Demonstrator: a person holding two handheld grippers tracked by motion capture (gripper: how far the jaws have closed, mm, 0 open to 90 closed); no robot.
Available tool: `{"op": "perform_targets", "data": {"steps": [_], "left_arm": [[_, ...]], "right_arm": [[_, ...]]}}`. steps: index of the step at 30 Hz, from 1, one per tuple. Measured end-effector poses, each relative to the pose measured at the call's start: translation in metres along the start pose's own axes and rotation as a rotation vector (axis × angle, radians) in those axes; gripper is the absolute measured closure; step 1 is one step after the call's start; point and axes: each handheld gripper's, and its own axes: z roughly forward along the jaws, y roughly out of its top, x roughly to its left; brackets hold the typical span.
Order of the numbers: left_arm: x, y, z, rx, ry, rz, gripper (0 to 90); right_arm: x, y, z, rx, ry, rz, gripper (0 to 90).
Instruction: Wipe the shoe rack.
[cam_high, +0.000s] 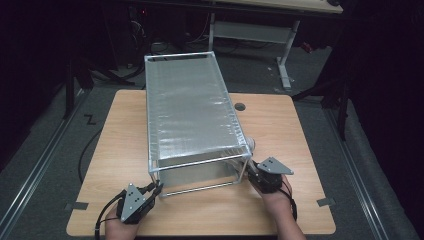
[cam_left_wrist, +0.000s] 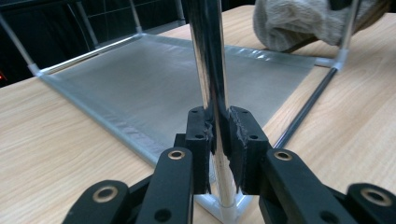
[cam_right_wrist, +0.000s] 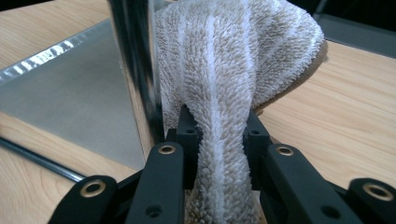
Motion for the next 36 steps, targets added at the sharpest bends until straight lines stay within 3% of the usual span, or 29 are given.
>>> {"op": "perform_targets", "data": {"steps": [9,19,24,28,31,36], "left_arm": [[0.003,0.007,0.022,-0.012,-0.051,-0.01,79.0],[0.003,0.011,0.035,-0.019,-0.07,-0.008,79.0],[0.004,0.012,0.037,-0.022,-0.072,-0.002,79.0],[0.003,0.011,0.037,-0.023,-0.072,0.002,79.0],[0.003,0.011,0.037,-0.023,-0.07,0.004,78.9],[0.003,0.011,0.036,-0.019,-0.065,0.007,78.8]], "right_arm": [[-0.003,-0.015,-0.03,0.004,-0.055,0.01,74.8],[-0.003,-0.022,-0.048,0.008,-0.09,0.015,74.6],[-0.002,-0.019,-0.057,0.012,-0.186,0.022,74.1],[-0.005,-0.009,-0.075,-0.055,-0.254,0.047,74.0],[0.0,-0.003,-0.086,-0.085,-0.243,0.013,74.1],[0.017,-0.005,-0.08,-0.03,-0.207,-0.076,74.1]]}}
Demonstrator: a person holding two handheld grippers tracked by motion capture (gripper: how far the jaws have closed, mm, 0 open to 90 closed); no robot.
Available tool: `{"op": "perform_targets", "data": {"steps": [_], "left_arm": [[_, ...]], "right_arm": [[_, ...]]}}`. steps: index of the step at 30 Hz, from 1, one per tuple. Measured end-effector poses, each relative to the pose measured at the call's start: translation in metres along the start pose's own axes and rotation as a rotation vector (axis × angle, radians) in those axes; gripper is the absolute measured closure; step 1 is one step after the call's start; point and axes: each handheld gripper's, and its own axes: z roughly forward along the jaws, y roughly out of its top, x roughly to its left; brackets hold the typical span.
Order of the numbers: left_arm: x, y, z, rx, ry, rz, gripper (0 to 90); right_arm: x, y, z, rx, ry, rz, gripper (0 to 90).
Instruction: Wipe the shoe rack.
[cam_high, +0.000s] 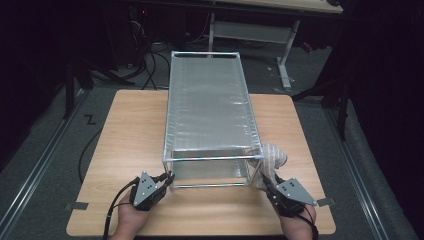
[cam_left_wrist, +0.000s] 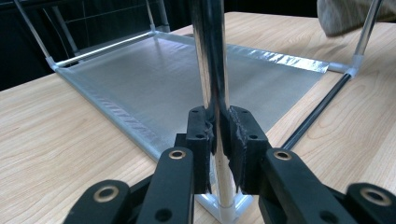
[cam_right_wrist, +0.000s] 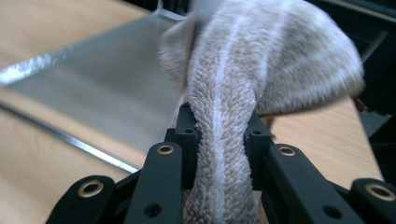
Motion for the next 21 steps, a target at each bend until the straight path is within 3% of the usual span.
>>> {"op": "perform_targets", "data": {"steps": [3,9,10,13,17,21], "left_arm": [[0.001,0.0,-0.001,0.001,0.001,-0.004,78.9],[0.001,0.0,-0.001,0.002,0.002,-0.004,78.9],[0.001,0.0,-0.001,0.002,0.002,-0.004,78.9],[0.001,0.0,-0.001,0.001,0.003,-0.005,78.9],[0.001,-0.001,-0.001,0.001,0.003,-0.005,78.9],[0.001,-0.001,-0.001,-0.003,0.002,-0.006,78.9]], "right_arm": [[0.004,-0.005,0.008,0.054,0.031,-0.016,74.1],[-0.001,-0.025,0.031,0.181,0.102,0.008,74.0],[-0.001,-0.025,0.031,0.181,0.102,0.008,74.0],[-0.001,-0.038,0.046,0.272,0.134,0.029,73.9],[-0.002,-0.038,0.047,0.288,0.133,0.051,73.5],[-0.004,-0.03,0.039,0.237,0.116,0.062,73.5]]}}
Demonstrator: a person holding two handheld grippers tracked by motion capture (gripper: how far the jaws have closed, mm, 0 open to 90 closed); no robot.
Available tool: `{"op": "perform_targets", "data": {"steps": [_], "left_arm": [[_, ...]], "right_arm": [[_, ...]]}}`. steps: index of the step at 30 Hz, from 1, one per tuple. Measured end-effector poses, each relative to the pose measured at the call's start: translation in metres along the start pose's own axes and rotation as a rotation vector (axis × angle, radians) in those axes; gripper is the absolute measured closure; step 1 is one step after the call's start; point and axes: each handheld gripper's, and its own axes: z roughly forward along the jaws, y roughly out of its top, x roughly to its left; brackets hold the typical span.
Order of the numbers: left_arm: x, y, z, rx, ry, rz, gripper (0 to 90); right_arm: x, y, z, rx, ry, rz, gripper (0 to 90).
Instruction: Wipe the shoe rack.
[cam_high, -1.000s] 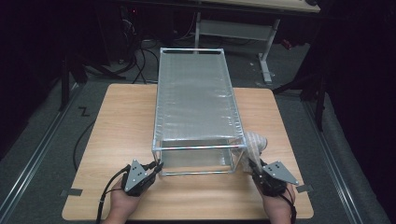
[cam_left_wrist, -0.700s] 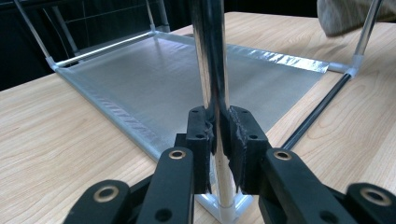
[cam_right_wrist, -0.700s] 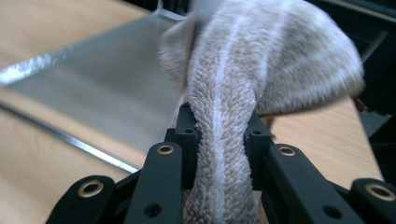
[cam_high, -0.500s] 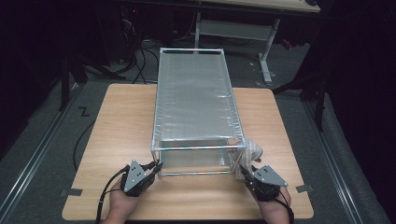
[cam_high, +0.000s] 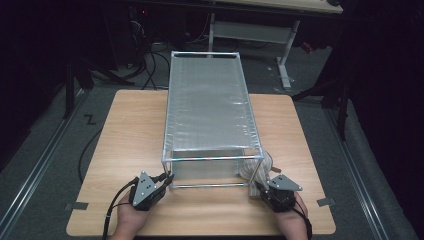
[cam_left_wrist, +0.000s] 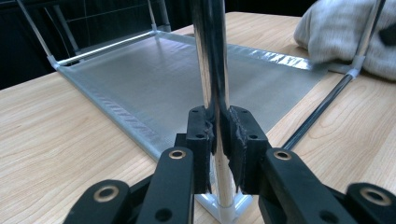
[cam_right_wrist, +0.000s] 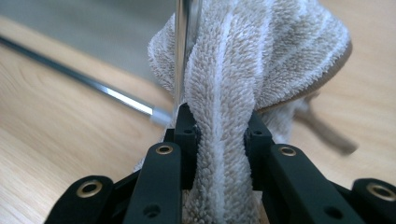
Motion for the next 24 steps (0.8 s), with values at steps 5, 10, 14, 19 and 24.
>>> {"op": "perform_targets", "data": {"steps": [5,10,14,19,24], "left_arm": [[0.0,-0.001,0.0,-0.004,0.001,0.0,78.9],[0.0,-0.001,0.0,-0.006,0.004,0.0,78.9],[0.0,-0.001,-0.001,-0.007,0.006,0.002,78.7],[-0.001,-0.002,-0.001,-0.007,0.006,0.005,78.8],[-0.001,-0.001,-0.001,-0.008,0.005,0.004,78.8]], "right_arm": [[0.002,0.014,-0.021,-0.104,-0.037,-0.002,73.3],[0.005,0.029,-0.04,-0.21,-0.084,-0.013,73.3],[0.009,0.035,-0.05,-0.27,-0.11,-0.024,73.3],[0.011,0.033,-0.045,-0.242,-0.106,-0.049,73.4],[0.01,0.023,-0.032,-0.173,-0.079,-0.052,73.4]]}}
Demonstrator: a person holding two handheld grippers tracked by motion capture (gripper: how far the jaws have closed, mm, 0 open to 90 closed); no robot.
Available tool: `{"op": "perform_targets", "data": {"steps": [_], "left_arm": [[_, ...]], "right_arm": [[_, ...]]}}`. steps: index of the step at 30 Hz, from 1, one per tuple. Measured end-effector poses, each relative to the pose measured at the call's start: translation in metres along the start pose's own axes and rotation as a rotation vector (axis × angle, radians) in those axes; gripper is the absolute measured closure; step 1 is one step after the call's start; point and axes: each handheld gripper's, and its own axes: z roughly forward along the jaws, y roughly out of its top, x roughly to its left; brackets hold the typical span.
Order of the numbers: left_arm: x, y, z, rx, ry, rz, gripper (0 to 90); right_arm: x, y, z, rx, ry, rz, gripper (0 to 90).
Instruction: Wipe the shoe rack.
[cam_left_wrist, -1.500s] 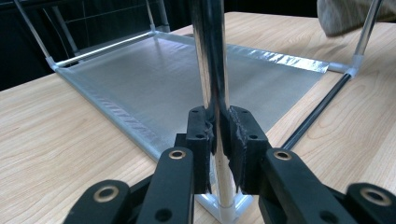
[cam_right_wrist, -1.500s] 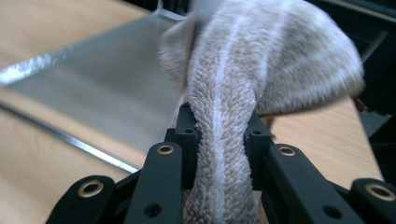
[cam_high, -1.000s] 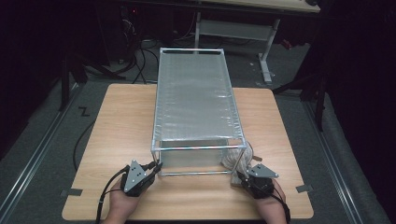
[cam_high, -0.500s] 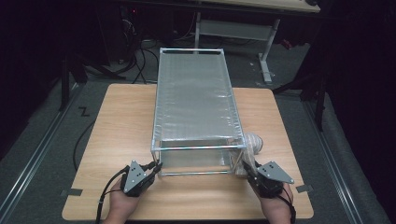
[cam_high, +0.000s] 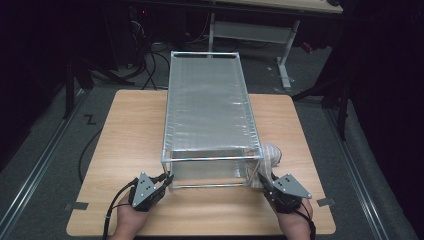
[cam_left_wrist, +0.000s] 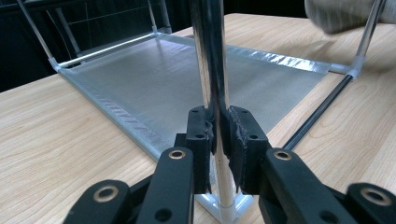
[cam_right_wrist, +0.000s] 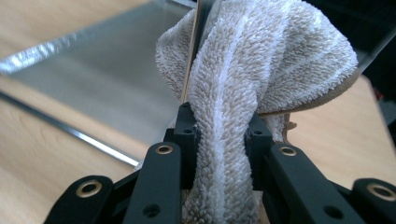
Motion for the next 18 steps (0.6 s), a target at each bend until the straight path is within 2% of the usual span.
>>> {"op": "perform_targets", "data": {"steps": [12,15,18], "left_arm": [[0.001,0.0,0.0,0.0,0.001,-0.002,78.8],[0.0,0.0,0.0,0.001,0.004,-0.001,78.8],[-0.001,0.0,-0.001,0.004,0.011,0.012,78.6]], "right_arm": [[0.001,-0.033,0.038,0.208,0.082,0.012,73.3],[-0.001,-0.035,0.039,0.212,0.087,0.025,73.0],[-0.006,-0.034,0.037,0.201,0.067,0.03,72.8]]}}
